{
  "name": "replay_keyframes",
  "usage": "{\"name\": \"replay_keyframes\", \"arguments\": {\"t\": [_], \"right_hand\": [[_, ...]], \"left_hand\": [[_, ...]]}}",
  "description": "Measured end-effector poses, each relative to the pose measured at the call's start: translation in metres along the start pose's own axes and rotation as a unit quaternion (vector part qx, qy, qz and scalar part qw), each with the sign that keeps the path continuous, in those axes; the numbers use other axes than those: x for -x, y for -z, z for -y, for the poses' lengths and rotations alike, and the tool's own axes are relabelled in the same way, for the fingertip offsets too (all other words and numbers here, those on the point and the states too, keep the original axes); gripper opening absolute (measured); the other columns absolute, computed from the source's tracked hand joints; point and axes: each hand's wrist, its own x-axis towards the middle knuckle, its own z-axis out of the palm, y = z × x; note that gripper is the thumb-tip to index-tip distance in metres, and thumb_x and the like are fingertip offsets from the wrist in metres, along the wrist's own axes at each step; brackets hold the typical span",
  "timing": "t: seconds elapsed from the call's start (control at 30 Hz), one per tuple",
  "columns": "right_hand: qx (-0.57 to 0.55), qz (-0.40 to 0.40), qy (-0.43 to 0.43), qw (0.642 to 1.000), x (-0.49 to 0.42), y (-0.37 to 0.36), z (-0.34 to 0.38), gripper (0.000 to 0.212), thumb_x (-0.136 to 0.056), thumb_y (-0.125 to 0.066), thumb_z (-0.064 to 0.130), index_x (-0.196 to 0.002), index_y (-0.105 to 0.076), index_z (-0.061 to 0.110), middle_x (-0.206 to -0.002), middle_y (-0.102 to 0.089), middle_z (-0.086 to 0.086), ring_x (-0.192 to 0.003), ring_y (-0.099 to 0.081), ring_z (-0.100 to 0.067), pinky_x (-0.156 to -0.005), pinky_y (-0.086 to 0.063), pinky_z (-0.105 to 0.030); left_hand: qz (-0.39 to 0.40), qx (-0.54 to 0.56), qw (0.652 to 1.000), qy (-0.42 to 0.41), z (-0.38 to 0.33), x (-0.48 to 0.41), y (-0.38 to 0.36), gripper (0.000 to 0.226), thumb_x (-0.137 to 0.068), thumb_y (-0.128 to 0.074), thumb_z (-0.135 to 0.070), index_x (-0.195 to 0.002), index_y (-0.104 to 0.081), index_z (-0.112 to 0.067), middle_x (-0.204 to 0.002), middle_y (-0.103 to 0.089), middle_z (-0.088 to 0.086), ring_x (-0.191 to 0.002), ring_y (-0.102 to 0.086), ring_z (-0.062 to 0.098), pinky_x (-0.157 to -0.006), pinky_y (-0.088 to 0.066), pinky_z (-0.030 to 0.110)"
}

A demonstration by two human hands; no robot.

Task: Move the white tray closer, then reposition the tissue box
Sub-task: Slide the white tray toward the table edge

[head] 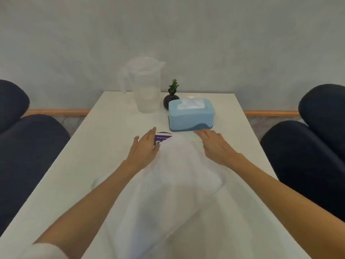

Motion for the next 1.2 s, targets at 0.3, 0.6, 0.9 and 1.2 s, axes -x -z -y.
{"name": "replay_keyframes", "arguments": {"t": [0.3, 0.6, 0.9, 1.2], "right_hand": [[-0.127, 0.068, -0.164, 0.976, 0.008, -0.045, 0.005, 0.032, -0.097, -0.037, 0.005, -0.127, -0.049, -0.001, -0.123, -0.055, -0.021, -0.111, -0.052, -0.035, -0.094, -0.048, -0.043], [-0.166, 0.029, -0.255, 0.952, 0.0, -0.055, 0.004, 0.018, -0.094, -0.047, 0.004, -0.103, -0.061, -0.004, -0.108, -0.06, -0.021, -0.094, -0.059, -0.033, -0.079, -0.05, -0.037], [-0.145, 0.037, -0.328, 0.933, 0.013, -0.055, -0.013, 0.017, -0.089, -0.047, 0.004, -0.1, -0.058, -0.003, -0.106, -0.06, -0.02, -0.09, -0.059, -0.034, -0.068, -0.042, -0.032], [-0.156, 0.019, -0.358, 0.92, 0.036, -0.049, -0.032, 0.019, -0.086, -0.049, 0.002, -0.099, -0.059, -0.006, -0.107, -0.062, -0.023, -0.095, -0.059, -0.039, -0.084, -0.05, -0.043]], "left_hand": [[0.033, -0.003, 0.995, 0.091, 0.034, 0.013, -0.027, 0.029, -0.093, -0.044, -0.012, -0.117, -0.058, -0.005, -0.11, -0.057, 0.017, -0.101, -0.055, 0.037, -0.084, -0.047, 0.043], [-0.004, 0.095, 0.992, 0.082, 0.036, 0.0, -0.029, 0.025, -0.091, -0.045, 0.0, -0.103, -0.066, 0.0, -0.095, -0.06, 0.022, -0.091, -0.057, 0.038, -0.075, -0.048, 0.042], [0.0, 0.04, 0.988, 0.148, 0.039, 0.023, -0.013, 0.042, -0.087, -0.058, -0.028, -0.127, -0.053, -0.016, -0.131, -0.051, 0.013, -0.12, -0.047, 0.035, -0.096, -0.039, 0.047], [0.027, 0.163, 0.928, 0.335, 0.06, 0.104, -0.003, 0.067, -0.086, -0.063, -0.026, -0.138, -0.03, 0.0, -0.136, -0.034, 0.025, -0.122, -0.04, 0.044, -0.096, -0.04, 0.049]]}}
